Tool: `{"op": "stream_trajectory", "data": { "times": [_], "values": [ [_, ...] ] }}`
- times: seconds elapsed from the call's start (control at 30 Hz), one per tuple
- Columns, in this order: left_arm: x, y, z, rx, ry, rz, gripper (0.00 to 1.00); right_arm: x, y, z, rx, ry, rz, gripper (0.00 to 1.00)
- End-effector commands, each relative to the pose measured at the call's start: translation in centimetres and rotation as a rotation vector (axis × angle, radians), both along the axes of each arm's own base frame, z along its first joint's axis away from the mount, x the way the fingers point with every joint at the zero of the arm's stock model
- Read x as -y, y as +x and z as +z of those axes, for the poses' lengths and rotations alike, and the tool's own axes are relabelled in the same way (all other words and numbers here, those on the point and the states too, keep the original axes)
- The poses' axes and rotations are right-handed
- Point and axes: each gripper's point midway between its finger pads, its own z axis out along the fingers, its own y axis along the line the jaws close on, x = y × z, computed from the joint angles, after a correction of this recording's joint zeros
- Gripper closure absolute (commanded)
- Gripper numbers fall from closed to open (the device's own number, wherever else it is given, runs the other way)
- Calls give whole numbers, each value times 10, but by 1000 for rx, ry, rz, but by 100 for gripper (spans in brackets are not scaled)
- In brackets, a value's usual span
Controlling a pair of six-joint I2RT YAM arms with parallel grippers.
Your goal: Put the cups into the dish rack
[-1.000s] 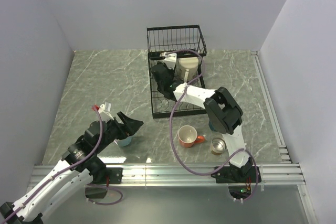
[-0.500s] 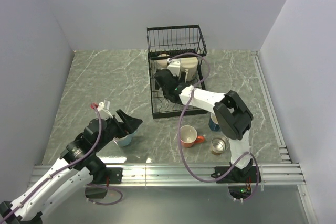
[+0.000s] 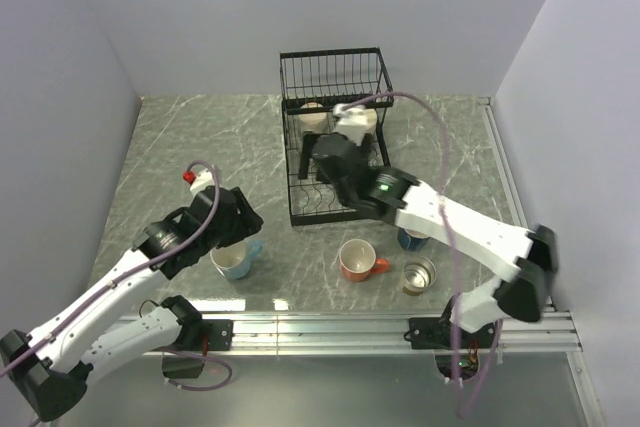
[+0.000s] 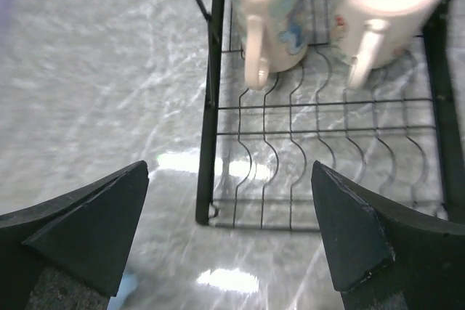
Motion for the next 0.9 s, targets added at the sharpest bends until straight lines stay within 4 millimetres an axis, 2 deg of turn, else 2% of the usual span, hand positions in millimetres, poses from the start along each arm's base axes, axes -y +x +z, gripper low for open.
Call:
{"op": "stream_trajectory", "data": {
  "times": [0.0,0.03,0.1,0.13,0.27,0.33,0.5,0.57,0.7,0.87],
  "values": [
    [-10,-7,-1,-89,70,31,34,46,-28,26,-20,44,-66,0],
    [-9,-7,0,-105,69,39,35,61,-40,38,-15,81,-76,0],
    [-10,-10,-7,-143,87,47,37,80,-54,35,-30,80,-88,0],
    [-12,-11,-8,-153,84,70,38,91,-63,47,-14,125,-95,0],
    [-17,-15,-7,-171,79,107,39,126,-84,53,-14,150,-124,0],
    [-19,-21,-13,-214,86,117,41,141,-94,57,-13,166,-136,0],
    [-16,-23,-26,-229,69,113,41,162,-111,49,-45,178,-152,0],
    [-15,-17,-30,-213,71,126,41,166,-117,49,-56,201,-145,0],
    [-13,-5,-53,-234,122,140,40,173,-125,51,-71,206,-135,0],
    [-16,17,-57,-214,86,205,42,180,-131,55,-76,197,-127,0]
  ]
}}
